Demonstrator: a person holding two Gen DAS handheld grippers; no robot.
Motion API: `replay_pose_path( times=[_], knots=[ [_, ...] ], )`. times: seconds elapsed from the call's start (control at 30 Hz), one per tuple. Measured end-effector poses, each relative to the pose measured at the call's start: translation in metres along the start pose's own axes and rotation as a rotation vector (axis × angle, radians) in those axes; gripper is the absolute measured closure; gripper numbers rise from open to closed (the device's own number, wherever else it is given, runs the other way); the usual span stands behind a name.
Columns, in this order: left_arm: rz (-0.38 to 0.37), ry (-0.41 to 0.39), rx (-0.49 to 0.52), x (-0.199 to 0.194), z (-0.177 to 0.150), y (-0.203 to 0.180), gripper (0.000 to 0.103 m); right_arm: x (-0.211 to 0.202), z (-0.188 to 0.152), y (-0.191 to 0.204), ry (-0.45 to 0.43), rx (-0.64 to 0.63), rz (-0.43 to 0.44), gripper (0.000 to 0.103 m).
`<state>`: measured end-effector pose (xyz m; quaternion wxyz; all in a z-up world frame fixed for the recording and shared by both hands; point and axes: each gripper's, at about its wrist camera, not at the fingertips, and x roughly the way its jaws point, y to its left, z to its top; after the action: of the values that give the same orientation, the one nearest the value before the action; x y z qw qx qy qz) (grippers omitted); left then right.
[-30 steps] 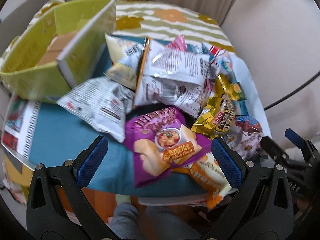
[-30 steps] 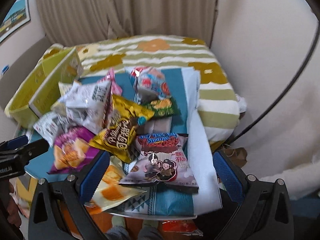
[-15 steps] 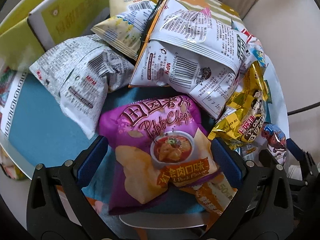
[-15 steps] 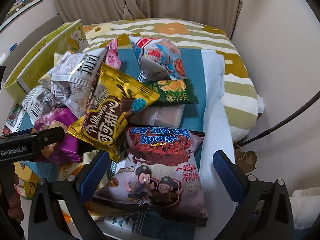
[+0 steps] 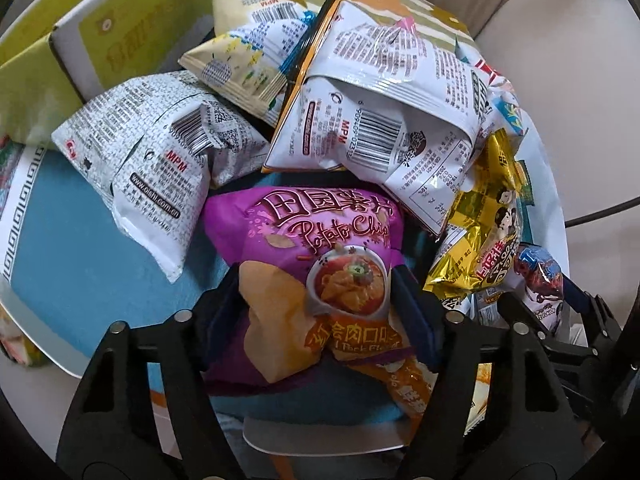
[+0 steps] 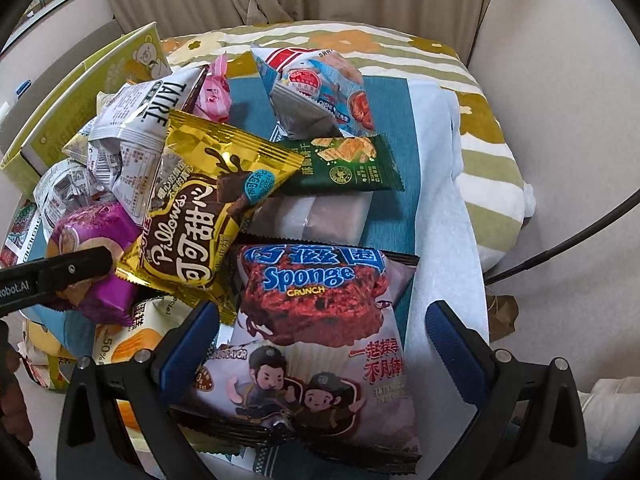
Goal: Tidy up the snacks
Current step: 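Lower left tool onto purple chip bag while right tool lowers onto blue Sponge bag, then close left tool on purple chip bag while right tool grips Sponge bag, lift both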
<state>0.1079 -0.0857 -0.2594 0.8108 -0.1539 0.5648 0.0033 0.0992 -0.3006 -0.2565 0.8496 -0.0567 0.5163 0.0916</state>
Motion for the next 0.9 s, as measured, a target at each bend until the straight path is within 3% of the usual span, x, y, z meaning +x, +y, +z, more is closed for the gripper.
replay_pose_path(
  times=[0.1,0.23,0.43,0.9],
  knots=[
    [-0.004,-0.010,0.013,-0.006,-0.002,0.001,0.041,0.001,0.000,-0.001,0.003,0.003,0.005,0.004],
    [-0.014,-0.009,0.010,-0.010,-0.003,0.004,0.042,0.002,-0.001,0.002,0.017,0.009,0.021,0.024],
    [-0.030,-0.012,0.000,-0.016,-0.002,0.008,0.044,-0.003,-0.003,0.004,0.010,0.024,-0.010,0.040],
    [-0.079,-0.053,0.003,-0.058,-0.012,0.012,0.046,-0.044,-0.004,0.000,-0.066,0.063,-0.052,0.043]
  ],
)
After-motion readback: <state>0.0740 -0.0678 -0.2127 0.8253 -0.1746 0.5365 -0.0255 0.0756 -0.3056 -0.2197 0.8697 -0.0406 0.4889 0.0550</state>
